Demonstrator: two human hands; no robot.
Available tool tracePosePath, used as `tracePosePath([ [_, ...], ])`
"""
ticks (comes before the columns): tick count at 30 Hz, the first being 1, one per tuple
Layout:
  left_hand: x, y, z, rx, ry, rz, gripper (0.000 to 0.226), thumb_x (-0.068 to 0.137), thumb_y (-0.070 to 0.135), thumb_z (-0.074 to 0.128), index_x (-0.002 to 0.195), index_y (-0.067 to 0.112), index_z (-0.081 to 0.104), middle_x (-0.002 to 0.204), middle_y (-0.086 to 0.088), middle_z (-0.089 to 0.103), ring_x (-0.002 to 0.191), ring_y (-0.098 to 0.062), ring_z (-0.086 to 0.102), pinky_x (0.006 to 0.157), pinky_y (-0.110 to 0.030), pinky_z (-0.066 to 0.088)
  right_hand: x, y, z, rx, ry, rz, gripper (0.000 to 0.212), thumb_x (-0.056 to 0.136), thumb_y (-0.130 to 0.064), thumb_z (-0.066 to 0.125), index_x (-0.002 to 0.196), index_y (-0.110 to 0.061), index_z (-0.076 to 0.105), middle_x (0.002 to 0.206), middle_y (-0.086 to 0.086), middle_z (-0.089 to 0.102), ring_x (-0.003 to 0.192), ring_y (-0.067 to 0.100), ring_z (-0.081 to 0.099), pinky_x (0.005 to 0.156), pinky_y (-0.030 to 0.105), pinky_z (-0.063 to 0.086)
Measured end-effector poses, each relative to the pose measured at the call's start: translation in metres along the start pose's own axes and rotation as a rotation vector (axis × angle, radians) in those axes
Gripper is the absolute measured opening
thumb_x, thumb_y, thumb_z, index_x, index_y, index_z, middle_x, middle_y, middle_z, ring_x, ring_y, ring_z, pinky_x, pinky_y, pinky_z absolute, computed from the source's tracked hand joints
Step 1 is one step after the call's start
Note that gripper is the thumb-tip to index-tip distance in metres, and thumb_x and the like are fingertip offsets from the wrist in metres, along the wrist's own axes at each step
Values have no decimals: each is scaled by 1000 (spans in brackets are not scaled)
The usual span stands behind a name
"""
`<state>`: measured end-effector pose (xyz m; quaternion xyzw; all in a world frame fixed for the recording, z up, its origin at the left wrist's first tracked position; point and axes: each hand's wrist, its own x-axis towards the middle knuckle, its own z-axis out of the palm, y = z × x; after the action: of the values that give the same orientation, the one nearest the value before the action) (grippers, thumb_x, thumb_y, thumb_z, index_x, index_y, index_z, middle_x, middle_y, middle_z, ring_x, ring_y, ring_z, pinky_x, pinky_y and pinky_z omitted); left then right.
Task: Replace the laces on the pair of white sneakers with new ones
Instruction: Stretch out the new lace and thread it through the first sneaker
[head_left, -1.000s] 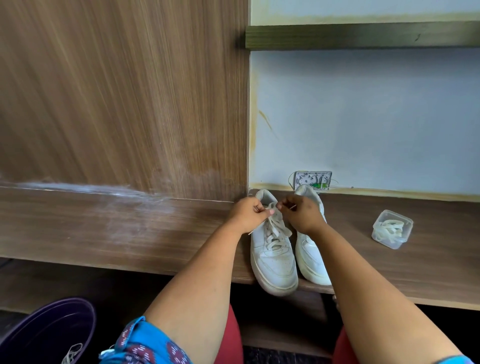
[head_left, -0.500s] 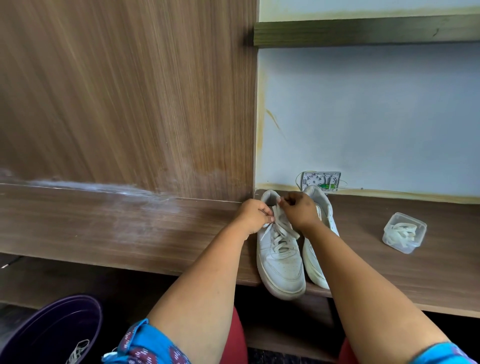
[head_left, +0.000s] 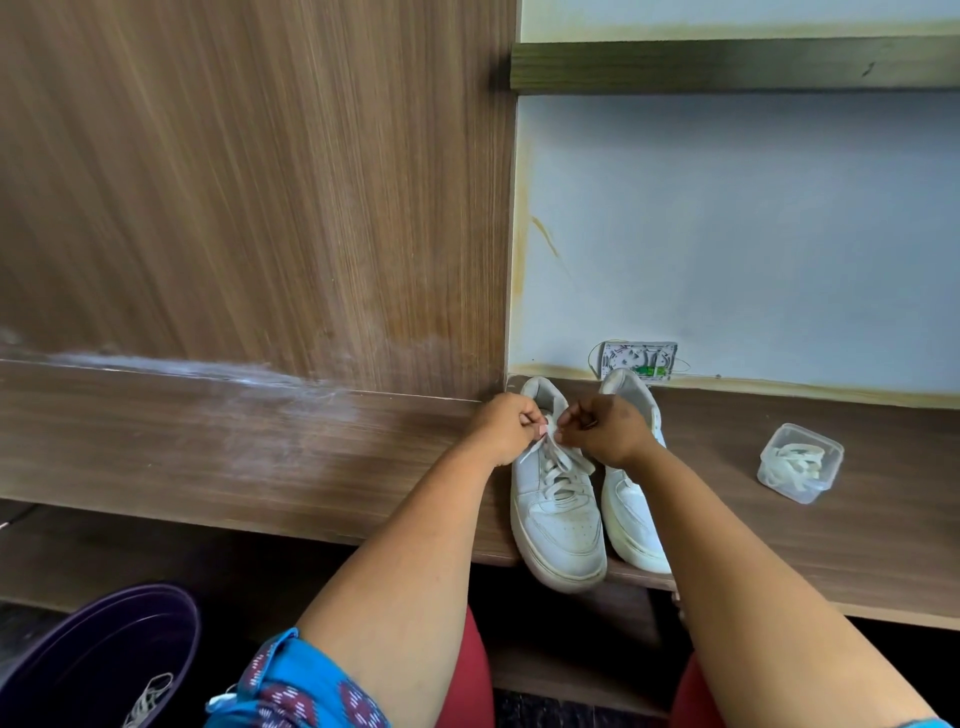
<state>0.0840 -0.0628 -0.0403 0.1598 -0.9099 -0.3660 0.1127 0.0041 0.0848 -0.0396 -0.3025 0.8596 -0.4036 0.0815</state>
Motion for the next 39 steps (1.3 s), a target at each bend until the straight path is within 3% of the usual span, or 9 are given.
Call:
tracePosePath([
  [5,0,-1,2,-3,-1,-8,3,90,18,66,88,17,69,83,1,67,73,-9,54,70,-21,42,-6,-1,6,-28,44,-27,24,65,-19,85,79,-17,65,73,0,70,71,16,65,70,28,52],
  [10,-1,-2,1,17,1,9,6,90,19,66,92,15,69,76,8,59,73,-8,53,70,-21,41,-7,-5,9,-35,86,-45,21,73,-9,71,85,-20,59,73,6,70,69,19,63,67,28,50],
  [17,1,0,-3,162,-1,49,14,85,14,69,81,28,69,92,6,72,90,-14,65,86,-31,52,-5,-4,4,-197,61,-83,22,81,-7,61,95,-21,52,65,-8,59,61,6,54,60,22,41],
  [21,7,-5,-4,339,112,27,22,87,24,62,75,42,60,104,6,63,108,-20,50,91,-34,38,-1,-5,5,-372,38,-69,21,85,-13,58,105,-14,49,78,0,60,75,22,56,65,29,45],
  [24,7,-3,-4,403,164,42,15,89,23,60,83,36,65,102,3,62,114,-17,43,97,-35,31,-1,-9,5,-506,1,-48,23,86,-14,58,106,-14,47,92,7,64,77,25,56,64,31,41],
  [31,2,-3,1,340,54,-71,12,89,27,61,84,37,62,109,7,67,120,-19,43,95,-36,36,-7,-5,10,-478,19,15,27,87,-15,61,110,-12,47,98,11,64,83,27,57,65,32,43],
  [35,-6,1,-1,-18,7,-39,19,88,17,67,107,15,63,108,-2,53,98,-19,55,83,-23,45,-14,3,-1,-221,133,142,46,86,-41,66,114,-7,54,99,10,67,96,28,63,79,33,50],
  [37,-11,7,-2,-82,22,-195,54,84,33,71,130,15,46,127,-7,38,110,-21,50,91,-31,47,-21,-2,-11,-256,-39,196,51,85,-53,62,100,-4,64,88,8,70,88,22,66,74,28,49],
  [39,-20,20,2,-187,-120,-474,74,87,46,65,144,14,30,145,-12,32,124,-32,47,88,-41,51,-33,-15,-14,-468,-329,224,58,81,-62,61,98,-6,65,92,7,71,90,18,65,74,26,45],
])
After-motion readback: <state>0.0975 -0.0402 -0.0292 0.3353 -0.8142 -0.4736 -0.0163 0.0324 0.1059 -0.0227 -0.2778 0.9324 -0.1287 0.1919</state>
